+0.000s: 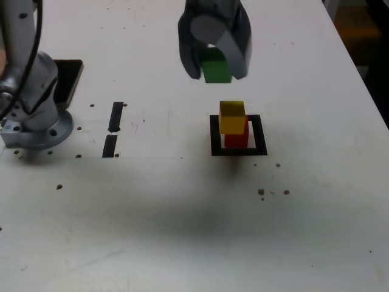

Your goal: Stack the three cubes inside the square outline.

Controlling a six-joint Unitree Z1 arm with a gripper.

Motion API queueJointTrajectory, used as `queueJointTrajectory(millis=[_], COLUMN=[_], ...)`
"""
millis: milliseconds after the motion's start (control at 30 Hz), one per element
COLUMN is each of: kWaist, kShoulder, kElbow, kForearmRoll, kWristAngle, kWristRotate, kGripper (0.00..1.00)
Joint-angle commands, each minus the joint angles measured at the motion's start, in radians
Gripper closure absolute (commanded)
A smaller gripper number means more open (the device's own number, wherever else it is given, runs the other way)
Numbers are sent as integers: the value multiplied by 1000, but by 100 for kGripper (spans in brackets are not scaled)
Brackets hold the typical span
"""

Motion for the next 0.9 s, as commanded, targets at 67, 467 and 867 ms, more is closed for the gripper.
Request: queueJointTrajectory(millis=[67,467,867], kWaist=[-10,-10,-3], kShoulder=[48,108,127], kElbow=[-35,-28,23], kForearmRoll=[11,-10,-66], kWristAngle=[-16,-34,-60], kWristRotate=[-3,-3,-3], kGripper=[93,93,84])
